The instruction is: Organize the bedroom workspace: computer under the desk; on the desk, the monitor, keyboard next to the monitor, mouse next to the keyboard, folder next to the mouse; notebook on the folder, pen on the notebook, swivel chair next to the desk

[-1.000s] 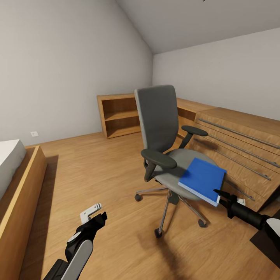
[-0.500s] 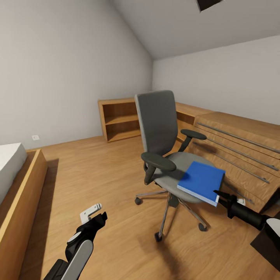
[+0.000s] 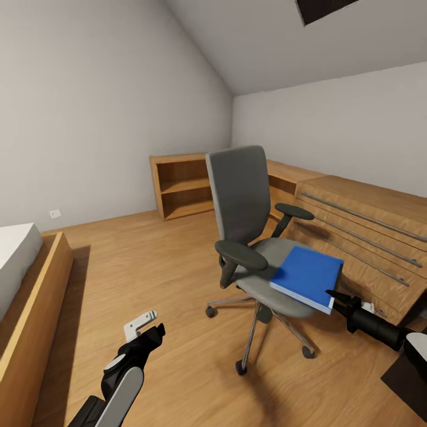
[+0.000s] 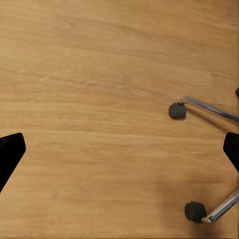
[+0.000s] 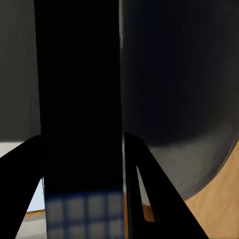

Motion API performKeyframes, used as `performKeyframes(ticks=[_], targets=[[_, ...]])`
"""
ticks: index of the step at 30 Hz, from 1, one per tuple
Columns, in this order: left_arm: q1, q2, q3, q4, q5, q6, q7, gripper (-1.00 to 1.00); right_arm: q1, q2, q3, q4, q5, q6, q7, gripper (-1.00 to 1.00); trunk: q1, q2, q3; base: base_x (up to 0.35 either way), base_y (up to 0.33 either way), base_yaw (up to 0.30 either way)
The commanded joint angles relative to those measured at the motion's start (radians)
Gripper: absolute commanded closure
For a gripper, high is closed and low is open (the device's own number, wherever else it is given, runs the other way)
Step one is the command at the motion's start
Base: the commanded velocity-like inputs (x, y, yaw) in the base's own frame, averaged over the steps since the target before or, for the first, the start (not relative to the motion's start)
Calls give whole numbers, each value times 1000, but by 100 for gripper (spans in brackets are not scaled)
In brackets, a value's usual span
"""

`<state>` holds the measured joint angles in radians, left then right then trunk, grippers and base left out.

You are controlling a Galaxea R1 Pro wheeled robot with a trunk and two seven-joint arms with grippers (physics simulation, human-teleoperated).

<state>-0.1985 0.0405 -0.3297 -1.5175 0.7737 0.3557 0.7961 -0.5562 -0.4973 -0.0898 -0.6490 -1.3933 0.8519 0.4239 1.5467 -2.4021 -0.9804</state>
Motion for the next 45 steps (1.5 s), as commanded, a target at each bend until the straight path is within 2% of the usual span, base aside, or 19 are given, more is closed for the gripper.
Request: performKeyframes(ticks=[1,11,17,26,34,39,45], targets=[[-1,1,-7,-1,4,2,8,-100,-1,0,-3,-1,6,4,3,100,-4,7,2,0,0,0],[-1,1,-18,4,4,2,8,-100,-1,-4,-7,-48,8,-11,16,100,-42,77,34,-124,0,0],[-1,1,-18,10,4,2,7,-100,-1,-6,-8,-54,8,-21,18,100,-65,119,52,-302,0,0],[-1,1,-19,12,4,2,6,-100,-1,-8,-10,-58,10,-32,18,100,-100,182,81,-65,0,0],[-1,1,-19,13,5,4,6,-100,-1,-24,-10,-101,41,-53,22,100,-131,238,106,-3,0,0],[-1,0,-19,23,4,5,6,-100,5,-45,-9,-178,73,-60,45,100,-150,273,121,0,0,0],[-1,-1,-20,25,4,5,6,-100,57,-54,-8,-328,118,-61,51,100,-173,315,140,0,0,0]])
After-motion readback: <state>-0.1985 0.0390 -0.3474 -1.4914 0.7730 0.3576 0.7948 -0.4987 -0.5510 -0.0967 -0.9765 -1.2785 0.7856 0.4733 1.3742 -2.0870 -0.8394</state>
